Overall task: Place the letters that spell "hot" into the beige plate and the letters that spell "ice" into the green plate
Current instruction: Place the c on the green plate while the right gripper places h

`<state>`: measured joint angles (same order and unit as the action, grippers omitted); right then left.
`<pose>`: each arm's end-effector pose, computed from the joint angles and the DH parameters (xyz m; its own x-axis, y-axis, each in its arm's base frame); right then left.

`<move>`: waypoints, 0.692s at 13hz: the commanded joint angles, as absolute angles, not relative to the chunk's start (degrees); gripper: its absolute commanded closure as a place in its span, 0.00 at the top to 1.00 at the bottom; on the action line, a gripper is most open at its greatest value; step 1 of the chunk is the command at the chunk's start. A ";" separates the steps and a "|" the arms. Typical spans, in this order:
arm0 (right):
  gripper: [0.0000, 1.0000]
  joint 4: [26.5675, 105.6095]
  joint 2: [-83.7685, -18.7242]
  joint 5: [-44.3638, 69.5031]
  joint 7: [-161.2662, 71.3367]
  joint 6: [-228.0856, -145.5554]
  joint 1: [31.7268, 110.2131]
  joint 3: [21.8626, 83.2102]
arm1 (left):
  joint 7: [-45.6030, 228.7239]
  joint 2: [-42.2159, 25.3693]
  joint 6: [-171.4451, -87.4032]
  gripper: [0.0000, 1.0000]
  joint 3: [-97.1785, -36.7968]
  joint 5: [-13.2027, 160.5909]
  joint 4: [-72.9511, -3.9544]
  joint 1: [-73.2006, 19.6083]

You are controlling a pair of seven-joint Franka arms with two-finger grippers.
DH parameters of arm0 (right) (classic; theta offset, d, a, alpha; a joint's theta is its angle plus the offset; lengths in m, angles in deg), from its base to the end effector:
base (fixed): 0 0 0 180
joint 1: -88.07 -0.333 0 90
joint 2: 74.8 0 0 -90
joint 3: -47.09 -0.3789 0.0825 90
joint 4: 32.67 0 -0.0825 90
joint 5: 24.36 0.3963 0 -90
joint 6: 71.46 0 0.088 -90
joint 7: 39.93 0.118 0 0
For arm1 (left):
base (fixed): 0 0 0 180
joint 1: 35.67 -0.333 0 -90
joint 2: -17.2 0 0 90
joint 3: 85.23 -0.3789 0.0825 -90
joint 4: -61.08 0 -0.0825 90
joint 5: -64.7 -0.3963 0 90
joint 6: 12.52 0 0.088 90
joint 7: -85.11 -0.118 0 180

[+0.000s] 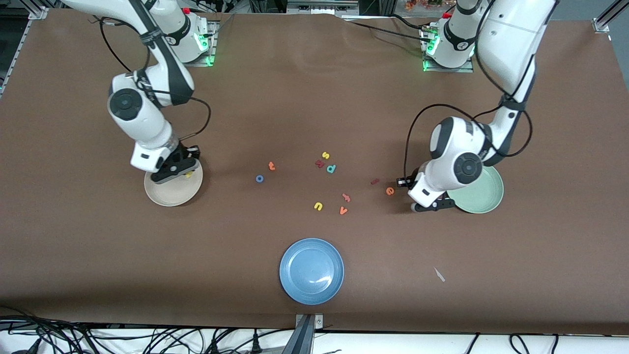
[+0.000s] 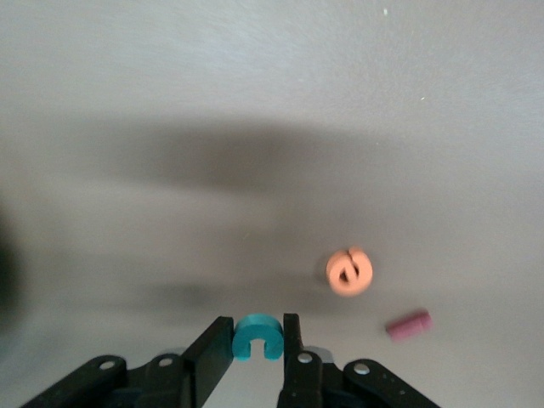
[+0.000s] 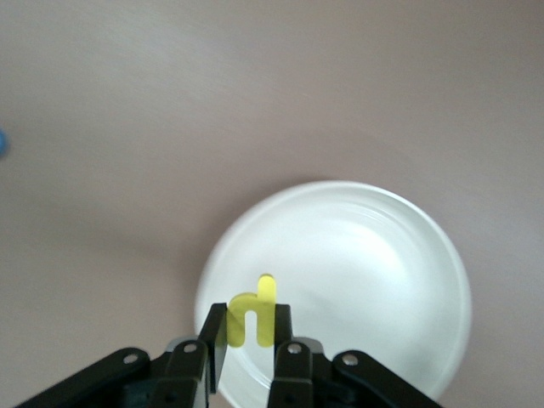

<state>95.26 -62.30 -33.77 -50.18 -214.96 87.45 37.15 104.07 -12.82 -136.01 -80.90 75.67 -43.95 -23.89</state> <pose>0.5634 0.1032 0.3208 0.8821 0.4693 0.0418 0.4655 -0.8817 0.0763 0.6352 -0.1890 0.2662 0.9539 0.1594 -0.2545 0.1884 -0.9776 0.0940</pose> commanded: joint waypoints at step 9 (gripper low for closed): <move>0.56 96.35 -63.37 -33.68 -57.43 -213.76 90.97 41.90 | 88.80 -12.94 -120.89 0.06 -80.74 64.10 -39.90 -39.44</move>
<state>95.59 -62.46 -33.76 -58.02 -214.15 90.88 42.23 90.94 -10.67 -120.73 -81.38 66.74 -40.58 -38.23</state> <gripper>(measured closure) 0.436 0.722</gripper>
